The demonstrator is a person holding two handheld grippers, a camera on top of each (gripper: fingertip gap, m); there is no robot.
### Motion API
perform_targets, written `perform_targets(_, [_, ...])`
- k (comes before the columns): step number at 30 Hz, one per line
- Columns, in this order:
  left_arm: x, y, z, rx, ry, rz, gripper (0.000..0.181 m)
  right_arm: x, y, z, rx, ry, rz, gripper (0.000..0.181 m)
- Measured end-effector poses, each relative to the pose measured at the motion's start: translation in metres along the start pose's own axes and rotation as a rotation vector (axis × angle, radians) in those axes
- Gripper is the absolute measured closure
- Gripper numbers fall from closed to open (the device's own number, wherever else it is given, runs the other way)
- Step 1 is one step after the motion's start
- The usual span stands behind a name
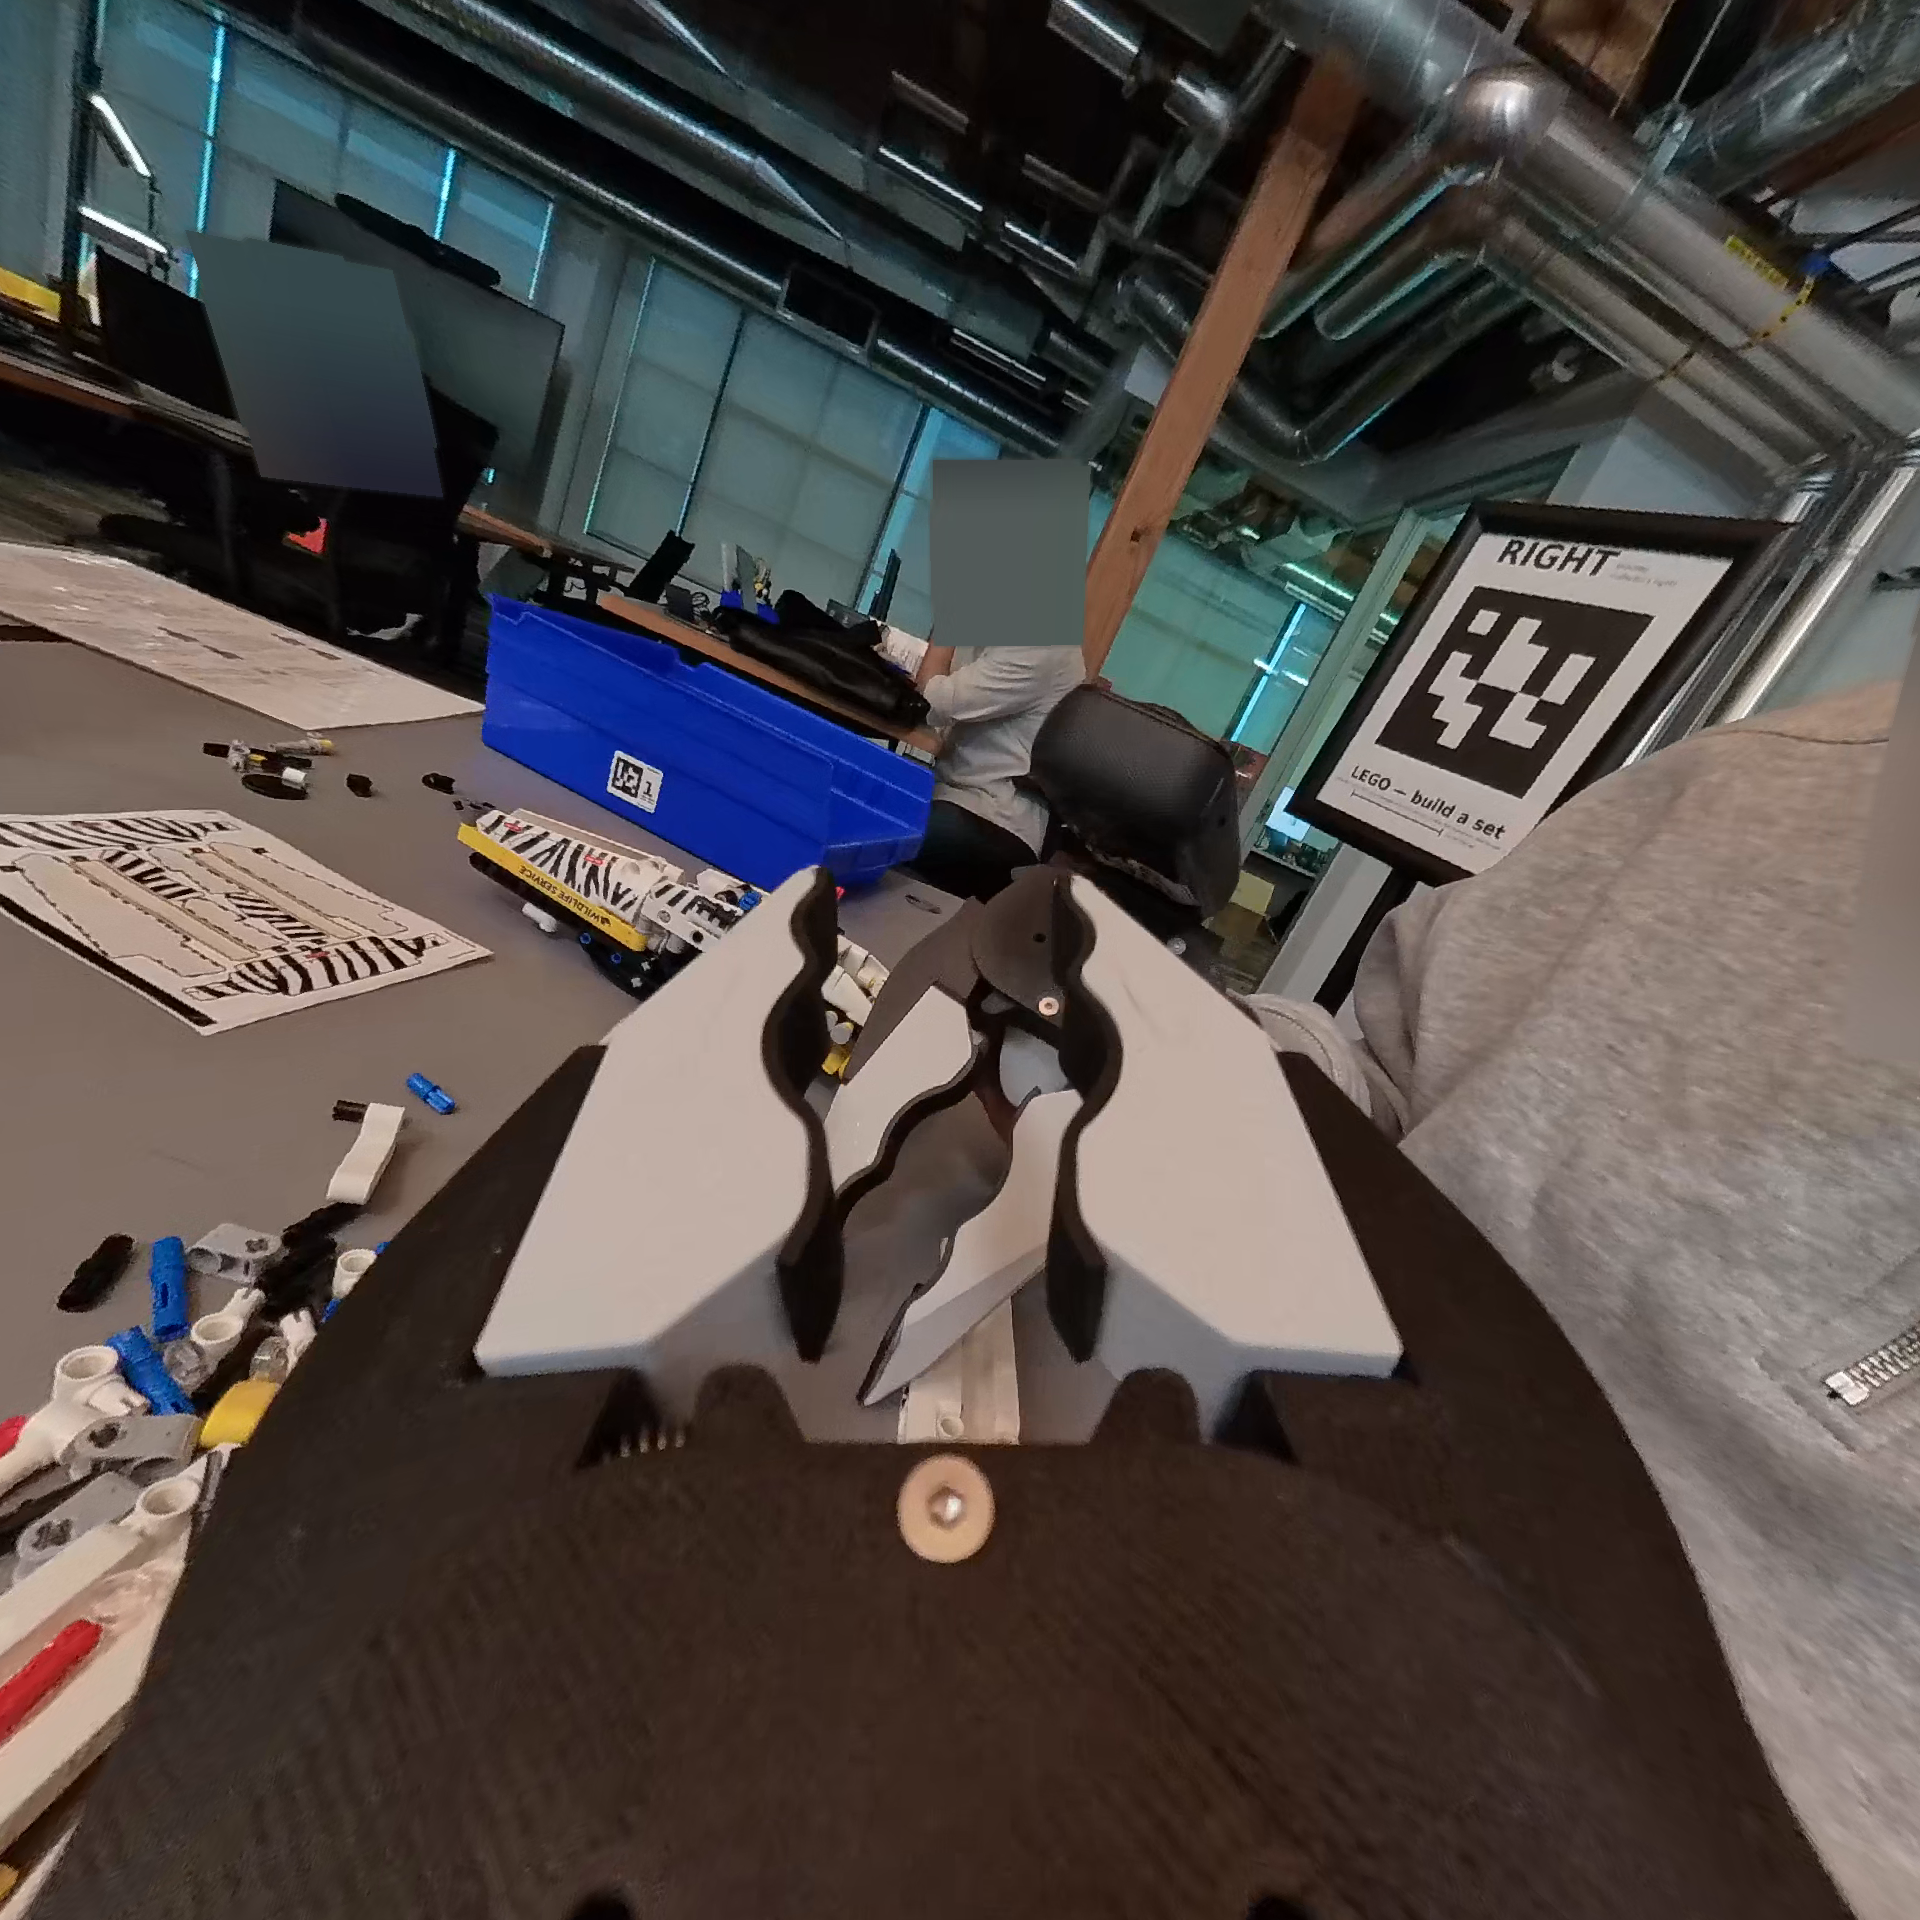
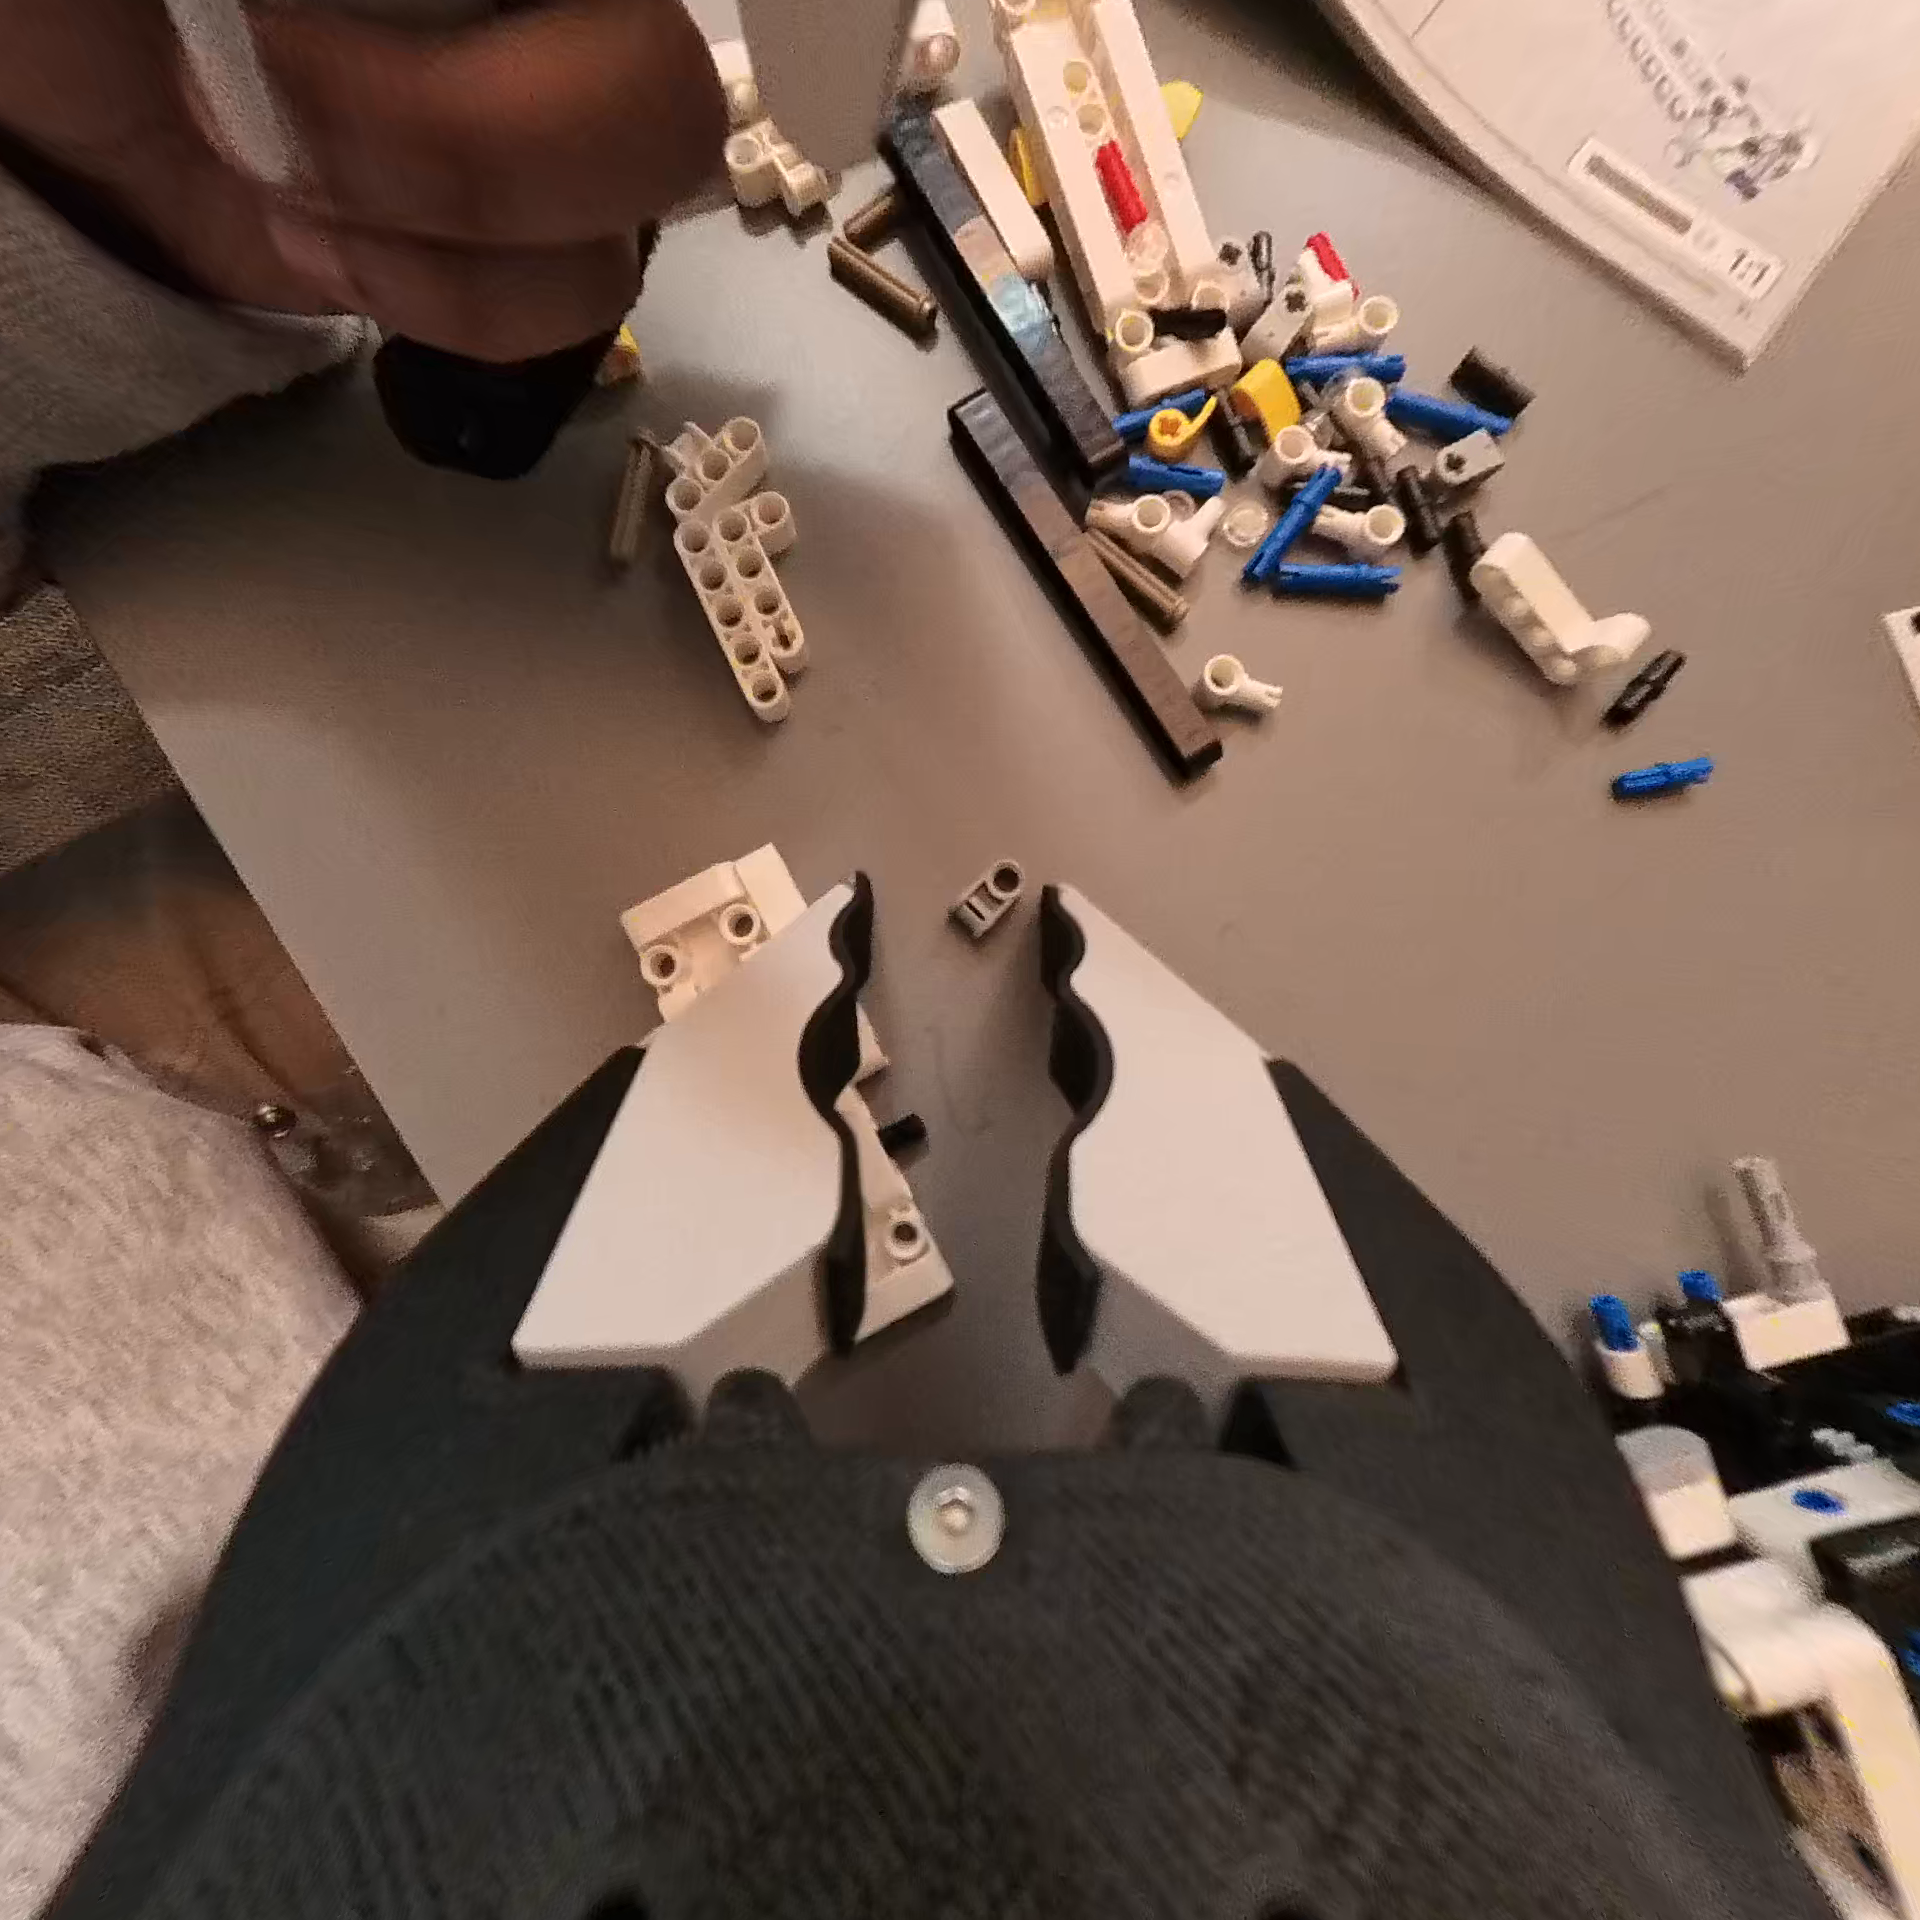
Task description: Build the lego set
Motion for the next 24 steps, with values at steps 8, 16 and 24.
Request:
perform_targets(8, [0.0014, 0.0017, 0.0003, 0.003, -0.003, 0.016, 0.142, -0.0022, 0.0013, -0.002, 0.02, -0.008, 0.008, 0.158])
perform_targets(16, [0.0004, 0.001, 0.0013, -0.007, -0.003, 0.007, 0.142, -0.0069, 0.0062, -0.0039, 0.021, 0.012, 0.014, 0.165])
perform_targets(24, [0.0005, 0.0013, 0.0015, -0.004, -0.007, 0.01, 0.142, -0.0081, 0.0071, -0.0051, 0.019, 0.018, 0.013, 0.167])
Point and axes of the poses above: each gripper's, where its closed fingertips meet, x out along the fingers, y out of its underside, z = x × y across the jaws, the point moved 9 cm from there along -x, back along the fingers, and after that the axes turned 11 degrees about -y, right-handed, at the moved point
